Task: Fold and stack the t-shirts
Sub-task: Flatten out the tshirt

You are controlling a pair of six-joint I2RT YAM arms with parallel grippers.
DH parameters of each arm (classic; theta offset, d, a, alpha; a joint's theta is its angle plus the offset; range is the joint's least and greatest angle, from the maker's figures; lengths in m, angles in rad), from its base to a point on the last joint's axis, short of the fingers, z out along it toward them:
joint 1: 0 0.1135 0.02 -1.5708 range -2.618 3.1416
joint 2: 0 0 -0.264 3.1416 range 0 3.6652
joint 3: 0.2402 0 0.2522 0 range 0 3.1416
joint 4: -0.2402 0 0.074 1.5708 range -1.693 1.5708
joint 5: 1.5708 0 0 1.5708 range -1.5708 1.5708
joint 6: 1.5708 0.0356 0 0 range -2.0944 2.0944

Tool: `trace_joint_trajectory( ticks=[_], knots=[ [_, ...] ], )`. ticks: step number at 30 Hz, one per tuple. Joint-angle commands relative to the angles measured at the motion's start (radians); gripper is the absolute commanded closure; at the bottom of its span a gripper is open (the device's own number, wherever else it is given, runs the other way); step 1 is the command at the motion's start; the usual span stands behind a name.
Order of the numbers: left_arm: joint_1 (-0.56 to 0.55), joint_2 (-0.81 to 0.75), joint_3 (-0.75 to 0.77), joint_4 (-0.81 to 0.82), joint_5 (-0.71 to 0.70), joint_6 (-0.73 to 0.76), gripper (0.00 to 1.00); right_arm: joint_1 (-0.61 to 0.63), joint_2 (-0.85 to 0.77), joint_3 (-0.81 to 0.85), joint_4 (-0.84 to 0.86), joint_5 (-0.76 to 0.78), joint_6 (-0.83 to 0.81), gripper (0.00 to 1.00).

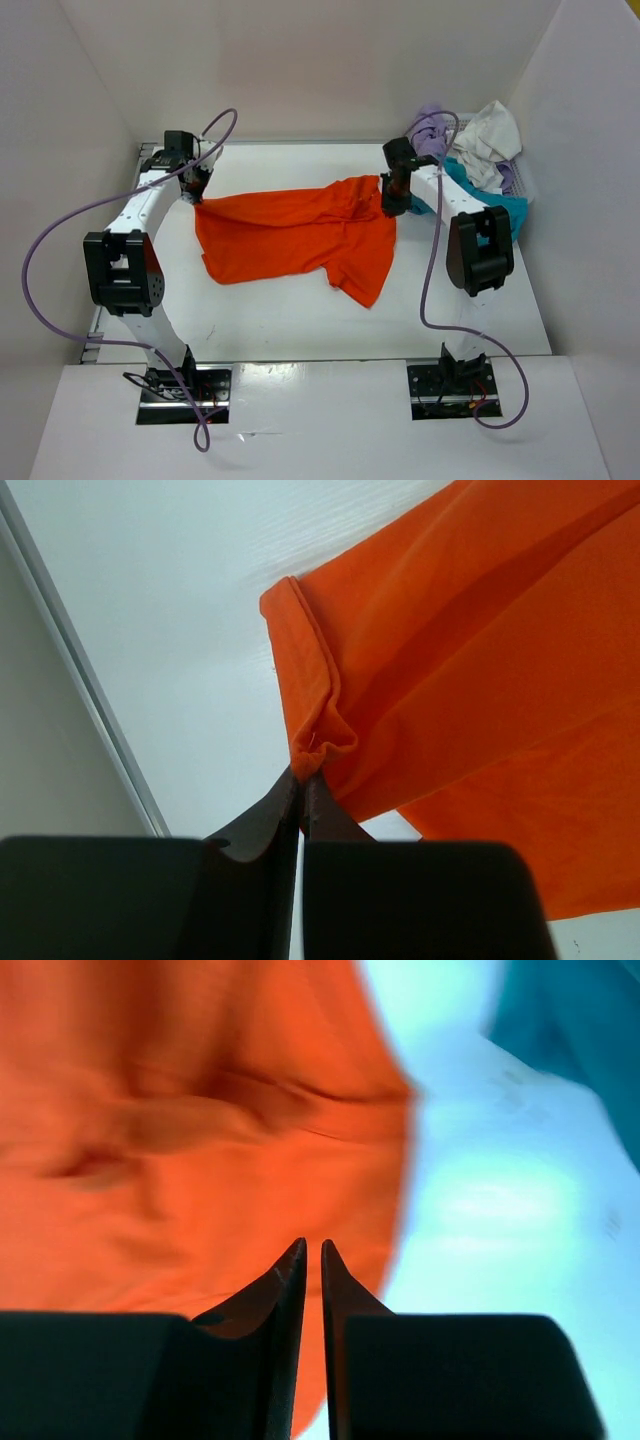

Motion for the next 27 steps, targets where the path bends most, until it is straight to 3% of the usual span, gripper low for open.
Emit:
trace_joint_trajectory(
  ticks=[1,3,4,8,17,27],
  knots=[
    [0.004,-0.051,-0.020,0.012,0.024,-0.032,1.00,0.010,-0.064,-0.087,0.054,0.115,0.003,0.83],
    [0.004,-0.051,-0.021,0.012,0.024,-0.032,1.00,0.010,-0.049,-0.087,0.067,0.115,-0.015,0.71],
    [0.004,-0.051,-0.021,0.012,0.024,-0.032,1.00,0.010,-0.040,-0.087,0.088,0.115,-0.026,0.56],
    [0.004,-0.051,-0.021,0.012,0.024,-0.032,1.00,0.010,-0.006,-0.063,0.116,0.115,-0.052,0.45],
    [0.004,-0.051,-0.030,0.012,0.024,-0.041,1.00,0.028,0.071,-0.023,0.189,-0.013,-0.147,0.39],
    [0.004,-0.051,-0.039,0.012,0.024,-0.041,1.00,0.061,0.127,0.020,0.254,0.049,-0.167,0.39]
  ],
)
